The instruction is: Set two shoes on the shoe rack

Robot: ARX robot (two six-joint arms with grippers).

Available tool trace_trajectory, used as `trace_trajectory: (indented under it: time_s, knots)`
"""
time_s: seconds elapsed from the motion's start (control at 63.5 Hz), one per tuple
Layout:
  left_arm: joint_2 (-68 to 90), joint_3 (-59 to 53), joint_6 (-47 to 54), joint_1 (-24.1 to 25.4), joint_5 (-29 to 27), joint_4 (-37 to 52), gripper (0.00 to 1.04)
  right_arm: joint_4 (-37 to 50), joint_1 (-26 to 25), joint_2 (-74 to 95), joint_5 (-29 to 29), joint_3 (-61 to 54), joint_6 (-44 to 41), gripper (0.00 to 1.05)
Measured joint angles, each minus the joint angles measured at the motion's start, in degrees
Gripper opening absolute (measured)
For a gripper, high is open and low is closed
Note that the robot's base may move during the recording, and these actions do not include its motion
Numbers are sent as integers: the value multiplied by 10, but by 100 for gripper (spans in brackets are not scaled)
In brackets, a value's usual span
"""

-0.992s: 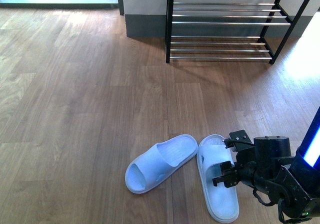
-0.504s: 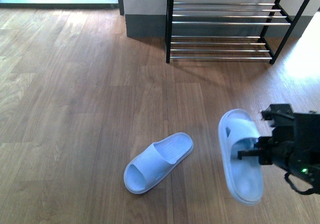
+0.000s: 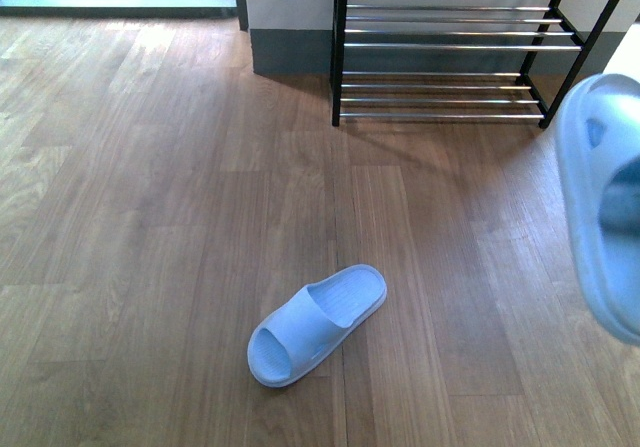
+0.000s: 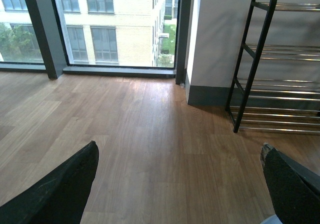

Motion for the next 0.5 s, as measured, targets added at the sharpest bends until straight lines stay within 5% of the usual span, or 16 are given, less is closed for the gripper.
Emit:
trace_trajectory:
  time_s: [0.142, 0.504]
  knots:
    - [0, 0, 0, 0, 0, 0, 95, -58, -10, -146, -21, -37, 13, 1]
    - [0, 0, 0, 0, -1, 0, 95, -59, -11, -150, -21, -38, 16, 1]
